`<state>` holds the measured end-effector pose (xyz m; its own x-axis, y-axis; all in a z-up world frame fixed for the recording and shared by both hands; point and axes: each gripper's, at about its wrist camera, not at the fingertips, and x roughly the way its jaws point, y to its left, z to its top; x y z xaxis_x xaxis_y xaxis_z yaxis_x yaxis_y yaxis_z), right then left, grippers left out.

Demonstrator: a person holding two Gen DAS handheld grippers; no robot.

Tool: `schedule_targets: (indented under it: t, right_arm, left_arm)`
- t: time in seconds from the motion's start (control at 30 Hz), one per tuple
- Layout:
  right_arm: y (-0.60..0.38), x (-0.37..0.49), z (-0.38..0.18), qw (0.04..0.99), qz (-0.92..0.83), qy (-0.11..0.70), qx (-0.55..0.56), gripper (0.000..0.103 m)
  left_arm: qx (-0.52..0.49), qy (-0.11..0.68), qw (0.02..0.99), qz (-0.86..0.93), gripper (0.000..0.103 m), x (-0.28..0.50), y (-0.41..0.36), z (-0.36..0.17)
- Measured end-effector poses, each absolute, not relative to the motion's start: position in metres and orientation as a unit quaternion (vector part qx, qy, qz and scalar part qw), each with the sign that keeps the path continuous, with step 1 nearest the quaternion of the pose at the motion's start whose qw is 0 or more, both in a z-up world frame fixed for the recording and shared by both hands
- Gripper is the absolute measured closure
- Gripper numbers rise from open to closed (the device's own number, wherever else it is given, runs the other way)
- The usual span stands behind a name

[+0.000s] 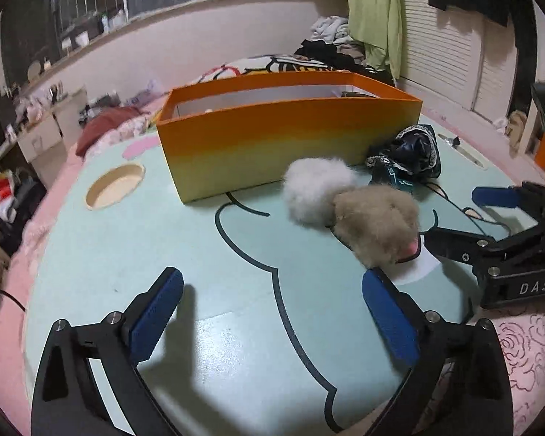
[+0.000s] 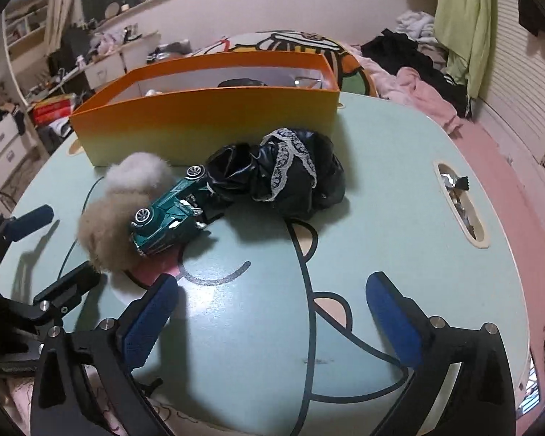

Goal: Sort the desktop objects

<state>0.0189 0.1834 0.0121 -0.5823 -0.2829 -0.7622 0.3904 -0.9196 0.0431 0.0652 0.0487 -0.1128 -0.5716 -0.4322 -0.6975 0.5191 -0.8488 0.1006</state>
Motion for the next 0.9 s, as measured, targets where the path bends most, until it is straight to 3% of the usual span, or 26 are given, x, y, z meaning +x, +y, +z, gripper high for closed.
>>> schedule_targets:
  t: [0.9]
  right_arm:
    - [0.1825,0.0212,0.0126,0.191,-0.887,0.065,0.416,0.0]
  left_arm:
    - [0.378,0.059,0.267,-0.884,0.004,0.0615,0.046,-0.1101]
